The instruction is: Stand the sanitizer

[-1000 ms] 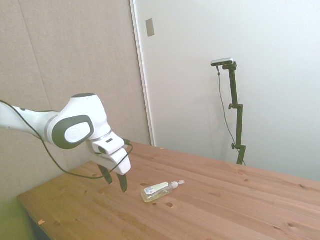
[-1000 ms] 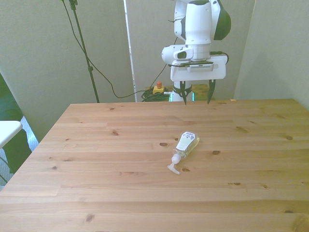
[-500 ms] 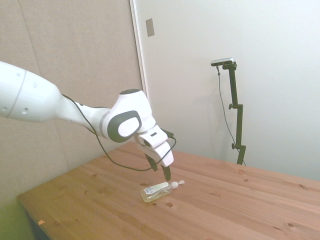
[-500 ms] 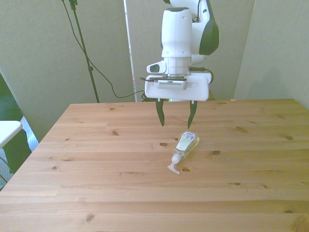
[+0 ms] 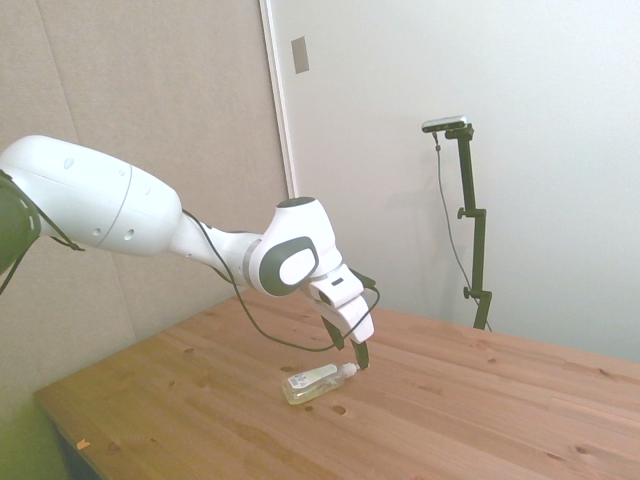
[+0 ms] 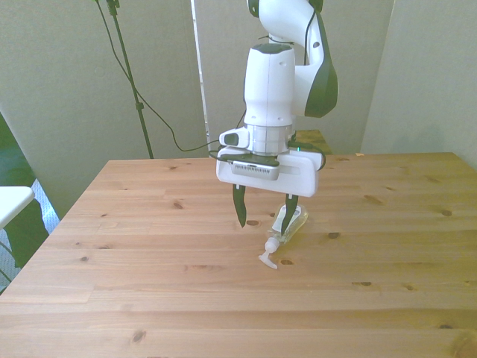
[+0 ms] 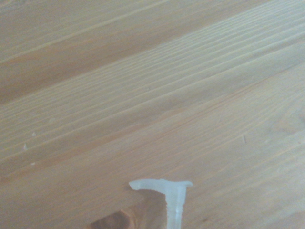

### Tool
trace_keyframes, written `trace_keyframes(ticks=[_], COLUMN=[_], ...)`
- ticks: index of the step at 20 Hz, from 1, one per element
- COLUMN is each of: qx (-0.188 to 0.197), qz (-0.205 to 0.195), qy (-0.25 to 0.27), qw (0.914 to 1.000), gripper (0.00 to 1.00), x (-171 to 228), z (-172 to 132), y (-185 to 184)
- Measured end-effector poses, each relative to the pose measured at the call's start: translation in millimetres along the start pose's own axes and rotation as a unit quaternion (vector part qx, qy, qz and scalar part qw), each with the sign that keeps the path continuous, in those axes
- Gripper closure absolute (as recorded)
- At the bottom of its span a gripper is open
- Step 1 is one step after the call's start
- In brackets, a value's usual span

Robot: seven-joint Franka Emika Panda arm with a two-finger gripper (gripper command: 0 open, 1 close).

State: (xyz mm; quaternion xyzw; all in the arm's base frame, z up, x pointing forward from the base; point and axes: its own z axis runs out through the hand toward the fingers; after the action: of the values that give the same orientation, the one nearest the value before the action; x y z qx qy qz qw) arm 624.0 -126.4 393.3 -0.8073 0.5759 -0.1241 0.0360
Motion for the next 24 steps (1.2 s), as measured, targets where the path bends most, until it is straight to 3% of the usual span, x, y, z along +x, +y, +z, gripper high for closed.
trace_keyframes(ticks=[8,9,24], qx=[-0.012,-0.013,-0.021], qz=[0.001,0.001,0.007], qy=[0.002,0.001,-0.002], qw=[0.9999,0.9999,0.9998], gripper=[0.00,1.00,1.00], x=[2.2,2.3,6.1], z=[31.7,34.4,44.8], y=[-16.9,-17.3,-13.4])
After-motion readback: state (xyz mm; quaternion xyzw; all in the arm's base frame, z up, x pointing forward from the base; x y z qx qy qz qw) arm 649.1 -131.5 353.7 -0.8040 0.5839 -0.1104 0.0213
